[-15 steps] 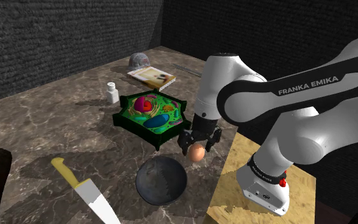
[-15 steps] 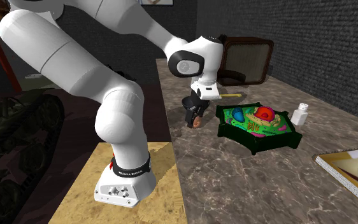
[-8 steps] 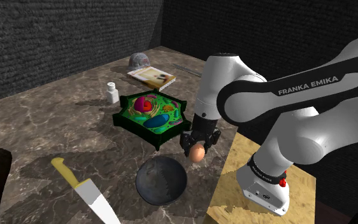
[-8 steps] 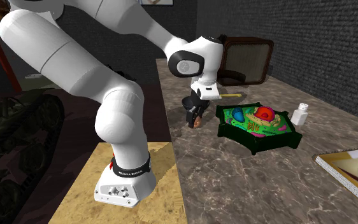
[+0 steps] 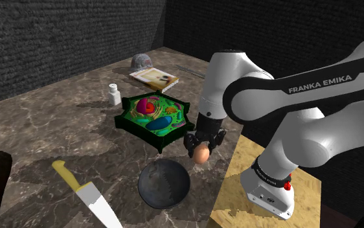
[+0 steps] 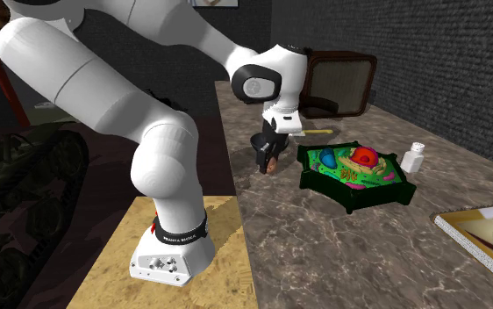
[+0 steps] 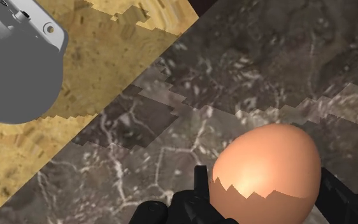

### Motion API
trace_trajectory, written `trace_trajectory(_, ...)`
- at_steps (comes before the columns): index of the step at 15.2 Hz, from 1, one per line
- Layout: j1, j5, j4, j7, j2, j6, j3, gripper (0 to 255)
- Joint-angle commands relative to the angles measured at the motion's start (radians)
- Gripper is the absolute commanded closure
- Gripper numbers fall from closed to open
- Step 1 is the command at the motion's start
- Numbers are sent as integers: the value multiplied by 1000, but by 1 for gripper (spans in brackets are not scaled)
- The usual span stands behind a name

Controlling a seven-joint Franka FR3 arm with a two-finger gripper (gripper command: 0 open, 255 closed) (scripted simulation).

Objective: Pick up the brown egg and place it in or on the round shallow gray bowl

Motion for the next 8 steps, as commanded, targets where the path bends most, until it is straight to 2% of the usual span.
trace_trajectory(1, -5, -15, 16, 6, -19, -35, -11, 255)
trace_trajectory(8, -16, -63, 75, 30, -87, -159, -52, 255)
